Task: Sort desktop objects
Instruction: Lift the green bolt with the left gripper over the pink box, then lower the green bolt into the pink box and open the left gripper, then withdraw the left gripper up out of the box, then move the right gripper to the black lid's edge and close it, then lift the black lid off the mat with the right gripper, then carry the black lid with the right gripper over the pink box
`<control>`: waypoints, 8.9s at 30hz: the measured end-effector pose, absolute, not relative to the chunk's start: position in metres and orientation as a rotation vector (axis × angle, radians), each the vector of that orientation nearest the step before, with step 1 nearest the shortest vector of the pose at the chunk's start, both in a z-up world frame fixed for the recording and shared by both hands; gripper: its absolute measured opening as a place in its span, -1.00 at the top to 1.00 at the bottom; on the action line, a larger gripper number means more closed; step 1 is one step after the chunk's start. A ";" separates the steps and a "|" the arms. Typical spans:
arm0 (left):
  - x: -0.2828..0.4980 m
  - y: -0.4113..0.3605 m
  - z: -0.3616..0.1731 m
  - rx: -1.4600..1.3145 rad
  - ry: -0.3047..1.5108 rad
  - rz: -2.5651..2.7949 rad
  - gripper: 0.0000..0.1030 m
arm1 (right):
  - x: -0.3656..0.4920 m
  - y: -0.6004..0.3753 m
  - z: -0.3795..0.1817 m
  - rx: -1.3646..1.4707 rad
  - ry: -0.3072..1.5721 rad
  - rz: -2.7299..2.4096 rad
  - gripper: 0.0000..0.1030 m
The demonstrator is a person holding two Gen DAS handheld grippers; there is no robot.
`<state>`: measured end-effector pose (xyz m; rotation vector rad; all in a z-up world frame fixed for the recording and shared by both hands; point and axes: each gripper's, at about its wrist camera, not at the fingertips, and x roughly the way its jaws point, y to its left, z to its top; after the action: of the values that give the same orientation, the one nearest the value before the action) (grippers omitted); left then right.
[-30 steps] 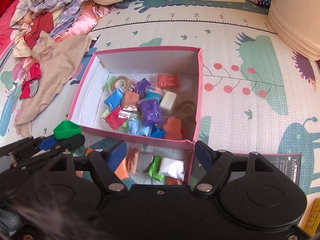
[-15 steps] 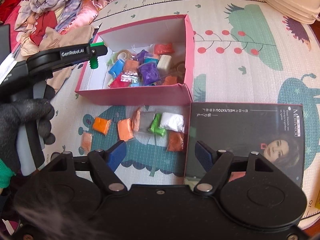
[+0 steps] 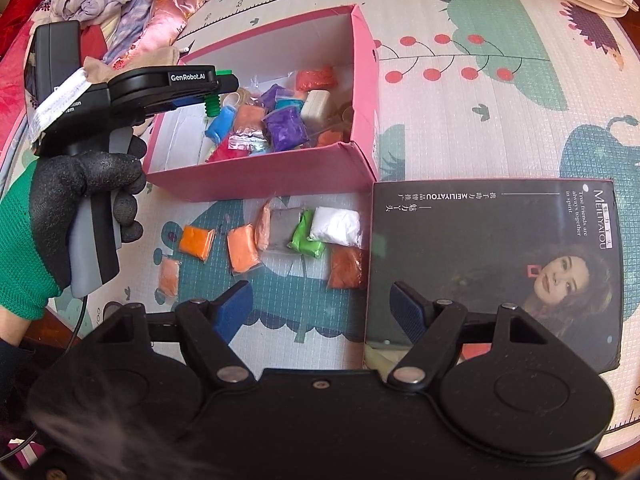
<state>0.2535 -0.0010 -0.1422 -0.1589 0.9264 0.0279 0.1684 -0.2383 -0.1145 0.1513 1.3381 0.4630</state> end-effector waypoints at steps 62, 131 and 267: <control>0.281 0.041 -0.191 -0.186 1.096 0.243 -0.18 | 0.182 -0.231 -0.147 0.173 1.407 0.430 -0.48; 0.098 -0.138 -0.146 -0.115 1.202 -0.235 -0.74 | 0.210 -0.401 -0.121 -0.077 1.406 0.303 -0.79; 0.155 0.034 -0.026 -0.354 0.853 -0.238 -0.77 | 0.270 -0.264 -0.010 -0.055 1.074 0.645 -0.91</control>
<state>0.1550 0.0338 -0.0255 -0.3544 0.8533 -0.2377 0.2702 -0.2636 -0.0096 -0.0547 1.0745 0.6445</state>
